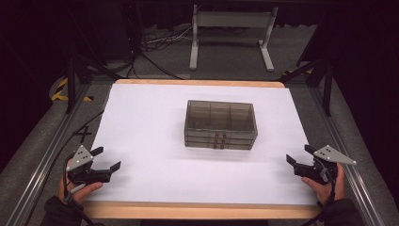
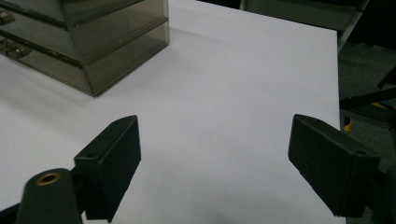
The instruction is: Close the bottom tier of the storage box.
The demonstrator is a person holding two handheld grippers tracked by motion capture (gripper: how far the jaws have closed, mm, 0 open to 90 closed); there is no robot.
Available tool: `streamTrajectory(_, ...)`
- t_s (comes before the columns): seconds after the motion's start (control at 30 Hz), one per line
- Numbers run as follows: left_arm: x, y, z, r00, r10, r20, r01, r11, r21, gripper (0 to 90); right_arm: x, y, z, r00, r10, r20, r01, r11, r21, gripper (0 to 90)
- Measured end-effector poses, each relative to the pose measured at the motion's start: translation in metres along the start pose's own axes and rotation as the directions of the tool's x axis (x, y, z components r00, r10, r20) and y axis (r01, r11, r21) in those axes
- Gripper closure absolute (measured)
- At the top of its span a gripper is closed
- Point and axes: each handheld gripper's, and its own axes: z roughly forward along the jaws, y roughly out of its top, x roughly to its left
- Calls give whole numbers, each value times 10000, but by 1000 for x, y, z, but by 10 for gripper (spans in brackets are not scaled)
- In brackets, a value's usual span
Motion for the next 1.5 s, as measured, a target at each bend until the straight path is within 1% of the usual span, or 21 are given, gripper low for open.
streamTrajectory(0.07,2,-2,-2,9996,-267,-25,267,9993,-258,105,-4,-6,0,9991,403,94,-402,9991,-113,176)
streamTrajectory(0.1,3,-2,-4,9994,-335,-48,334,9988,-353,100,-6,-9,2,9978,638,152,-637,9979,-75,172)
streamTrajectory(0.17,4,-3,-5,9984,-548,-108,542,9971,-535,97,-9,-12,6,9954,862,412,-867,9962,83,170)
streamTrajectory(0.2,4,-4,-6,9983,-563,-154,553,9966,-604,97,-9,-13,6,9947,908,490,-914,9958,103,169)
streamTrajectory(0.27,3,-4,-6,9986,-497,-196,484,9968,-629,92,-7,-13,6,9958,764,509,-771,9969,125,158)
streamTrajectory(0.37,0,-4,-5,9993,-192,-330,174,9984,-545,89,-3,-14,9,9979,324,557,-344,9987,363,136)
streamTrajectory(0.4,-1,-4,-5,9992,-144,-372,124,9984,-547,89,-3,-14,9,9986,244,460,-263,9988,405,126)
streamTrajectory(0.47,-1,-4,-5,9993,-85,-352,67,9986,-533,88,-3,-14,10,9987,186,483,-211,9985,505,120)
streamTrajectory(0.6,-2,-4,-4,9996,-79,-255,66,9987,-504,86,-2,-13,11,9985,177,519,-210,9976,653,108)
streamTrajectory(0.73,-4,-3,-3,9996,172,-240,-181,9991,-380,86,-2,-13,13,9980,101,618,-151,9966,812,98)
streamTrajectory(0.93,-4,-3,-2,9991,354,-226,-360,9991,-241,89,-2,-13,14,9976,164,669,-224,9956,906,93)
streamTrajectory(1.07,-6,-3,-1,9990,407,-189,-410,9990,-188,99,-2,-13,14,9977,148,654,-209,9953,946,89)
streamTrajectory(1.33,-5,-3,-1,9991,332,-248,-336,9993,-190,86,-3,-13,13,9977,192,654,-254,9951,951,82)
streamTrajectory(1.5,-5,-2,0,9993,293,-248,-295,9995,-82,79,-4,-13,12,9966,359,741,-422,9954,864,74)
